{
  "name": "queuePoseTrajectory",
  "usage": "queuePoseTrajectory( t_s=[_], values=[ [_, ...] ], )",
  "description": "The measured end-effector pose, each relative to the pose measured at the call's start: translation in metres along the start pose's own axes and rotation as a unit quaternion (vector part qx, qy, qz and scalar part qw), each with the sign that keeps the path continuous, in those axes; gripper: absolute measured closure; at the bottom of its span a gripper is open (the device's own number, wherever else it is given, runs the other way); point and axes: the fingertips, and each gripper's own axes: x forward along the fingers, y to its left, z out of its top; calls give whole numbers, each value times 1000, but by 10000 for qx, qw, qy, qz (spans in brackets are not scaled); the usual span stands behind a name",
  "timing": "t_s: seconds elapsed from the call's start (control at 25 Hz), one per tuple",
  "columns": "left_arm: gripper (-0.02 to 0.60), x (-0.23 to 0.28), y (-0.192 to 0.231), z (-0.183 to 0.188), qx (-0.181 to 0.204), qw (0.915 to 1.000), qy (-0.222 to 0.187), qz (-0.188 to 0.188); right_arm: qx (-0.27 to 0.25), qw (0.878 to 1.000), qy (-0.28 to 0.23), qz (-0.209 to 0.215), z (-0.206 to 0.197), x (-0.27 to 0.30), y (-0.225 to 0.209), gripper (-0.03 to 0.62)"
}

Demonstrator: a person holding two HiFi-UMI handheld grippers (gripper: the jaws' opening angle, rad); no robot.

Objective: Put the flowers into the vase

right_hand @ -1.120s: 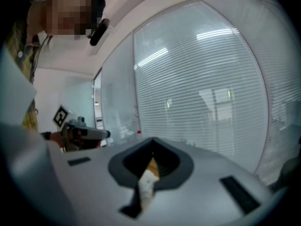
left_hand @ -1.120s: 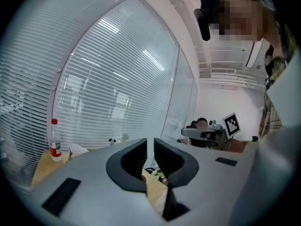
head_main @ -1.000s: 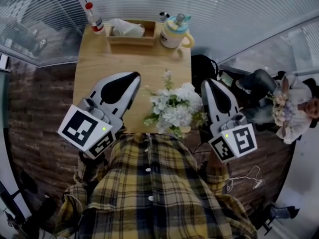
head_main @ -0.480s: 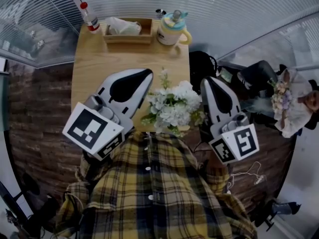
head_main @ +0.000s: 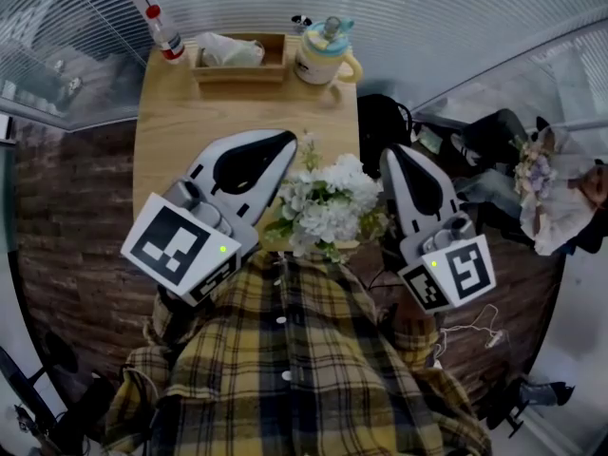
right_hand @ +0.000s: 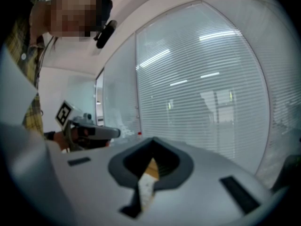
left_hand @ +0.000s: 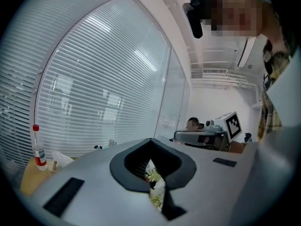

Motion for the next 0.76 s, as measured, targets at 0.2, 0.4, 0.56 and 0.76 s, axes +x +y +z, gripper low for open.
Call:
queuePoseTrajectory(
  t_s=[0.2,0.4,0.56,0.76],
  values=[
    [572,1,-3,-4,-94,9999,61,-21,-33,10000,54,69,-1,0,-1,582],
    [572,1,-2,-3,-10,10000,11,-4,-13,9998,99,171,-1,1,-1,582],
    [572,-2,-1,-6,-37,9999,77,66,22,9996,134,244,-1,0,0,582],
    [572,-2,-3,12,-7,9995,-313,60,-89,9987,152,482,5,4,0,582]
  ],
)
